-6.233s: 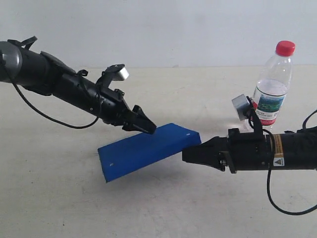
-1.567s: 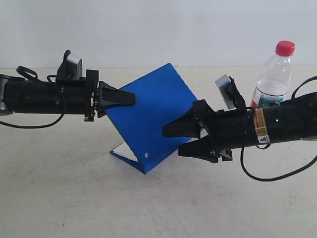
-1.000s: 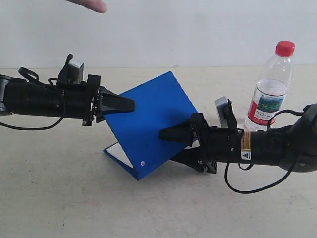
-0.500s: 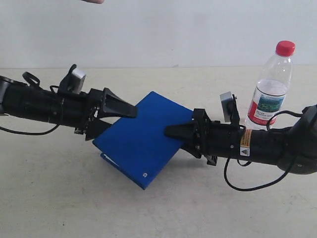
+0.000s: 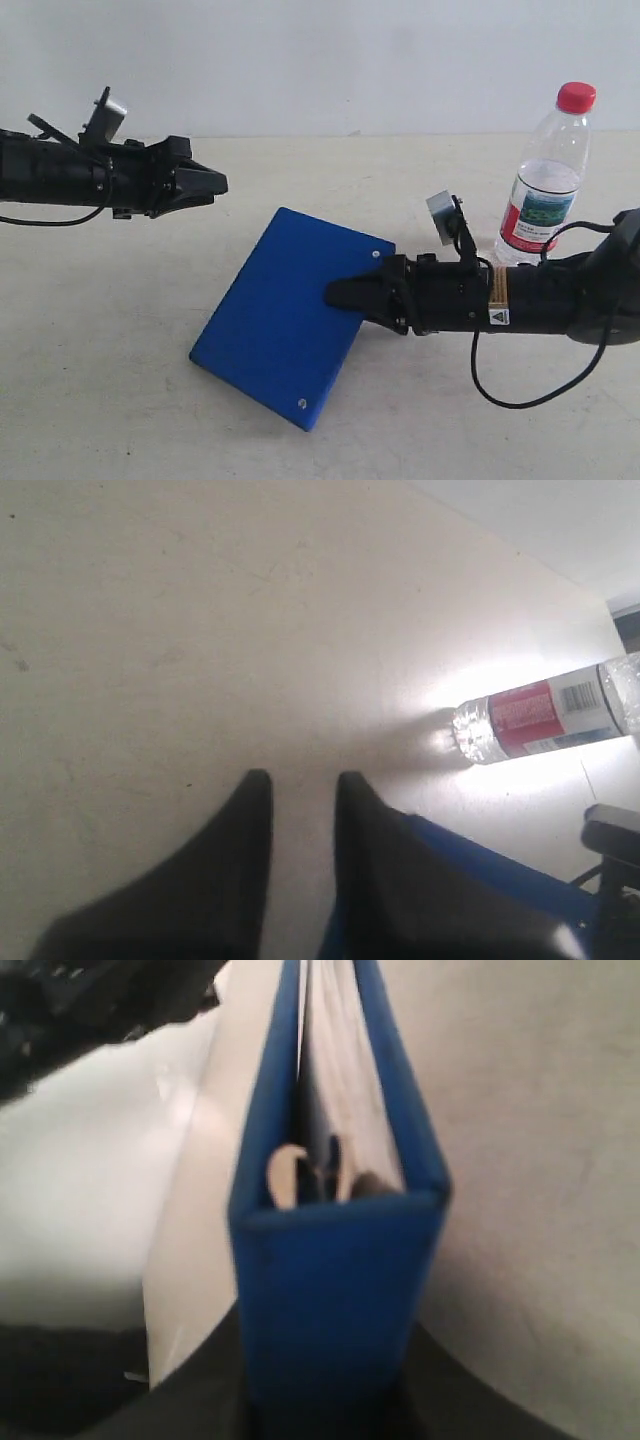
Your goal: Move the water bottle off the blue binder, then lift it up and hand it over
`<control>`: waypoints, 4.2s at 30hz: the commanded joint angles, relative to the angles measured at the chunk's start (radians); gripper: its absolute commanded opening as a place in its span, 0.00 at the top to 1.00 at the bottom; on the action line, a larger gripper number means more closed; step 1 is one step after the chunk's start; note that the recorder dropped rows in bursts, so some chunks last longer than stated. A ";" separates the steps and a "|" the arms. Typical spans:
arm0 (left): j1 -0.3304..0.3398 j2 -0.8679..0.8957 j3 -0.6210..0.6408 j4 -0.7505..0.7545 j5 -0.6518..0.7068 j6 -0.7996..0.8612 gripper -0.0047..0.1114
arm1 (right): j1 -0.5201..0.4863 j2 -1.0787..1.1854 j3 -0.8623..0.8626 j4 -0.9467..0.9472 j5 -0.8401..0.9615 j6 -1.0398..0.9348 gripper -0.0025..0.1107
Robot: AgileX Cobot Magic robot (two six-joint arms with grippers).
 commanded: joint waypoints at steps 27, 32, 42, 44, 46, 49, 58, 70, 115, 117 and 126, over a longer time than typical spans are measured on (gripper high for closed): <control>-0.026 -0.300 0.242 -0.084 -0.321 0.464 0.92 | 0.371 -0.890 -0.089 -0.205 0.481 -0.193 0.98; -0.026 -0.315 0.246 -0.084 -0.326 0.462 0.92 | 0.371 -0.902 -0.106 -0.203 0.486 -0.182 0.98; -0.024 -0.314 0.246 -0.084 -0.326 0.462 0.92 | 0.371 -0.900 -0.106 -0.262 0.527 -0.177 0.55; -0.024 -0.314 0.246 -0.084 -0.331 0.467 0.92 | 0.371 -0.900 -0.106 -0.262 0.539 -0.173 0.55; -0.024 -0.314 0.246 -0.084 -0.334 0.505 0.92 | 0.371 -0.905 -0.106 -0.294 0.577 -0.143 0.55; -0.024 -0.322 0.237 -0.084 -0.367 0.643 0.92 | 0.371 -0.968 -0.106 -0.504 0.670 -0.033 0.55; -0.024 -0.828 0.333 -0.084 -0.597 0.781 0.92 | 0.367 -1.720 0.053 -0.551 1.100 0.153 0.98; -0.024 -1.522 0.657 -0.084 -0.668 0.558 0.92 | 0.367 -2.005 0.562 -0.551 1.441 0.243 0.98; -0.024 -1.789 0.917 -0.084 -0.998 0.537 0.92 | 0.361 -1.915 0.674 1.040 1.305 -1.507 0.98; -0.024 -1.789 0.917 -0.084 -0.998 0.537 0.92 | 0.290 -1.985 0.674 1.096 1.461 -1.517 0.98; -0.024 -1.793 0.917 -0.084 -0.999 0.537 0.92 | -0.002 -2.156 0.675 1.446 1.652 -1.757 0.98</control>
